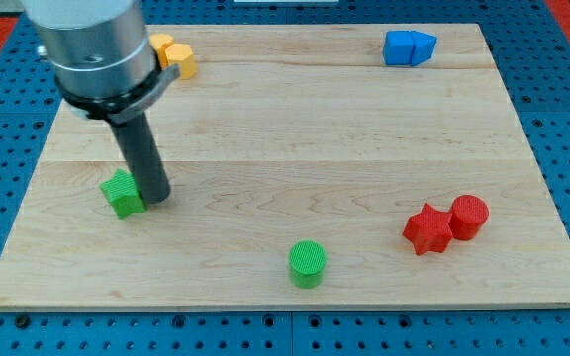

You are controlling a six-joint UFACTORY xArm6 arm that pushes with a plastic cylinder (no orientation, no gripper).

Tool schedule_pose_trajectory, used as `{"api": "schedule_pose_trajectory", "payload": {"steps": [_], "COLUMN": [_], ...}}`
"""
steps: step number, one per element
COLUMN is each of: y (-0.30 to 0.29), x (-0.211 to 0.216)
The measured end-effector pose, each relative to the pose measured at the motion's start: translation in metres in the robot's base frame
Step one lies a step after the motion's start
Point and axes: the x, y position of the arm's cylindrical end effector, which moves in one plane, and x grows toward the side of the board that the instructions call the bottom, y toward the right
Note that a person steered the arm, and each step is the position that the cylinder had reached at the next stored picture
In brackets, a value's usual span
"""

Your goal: Push the green circle slightly left and up a bit

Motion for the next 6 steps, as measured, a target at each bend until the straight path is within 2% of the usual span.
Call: {"api": "schedule_pose_trajectory", "payload": {"steps": [2, 3, 5, 6], "y": [0.156, 0.192, 0.202, 0.220], "x": [-0.015, 0.012, 0.073, 0.079]}}
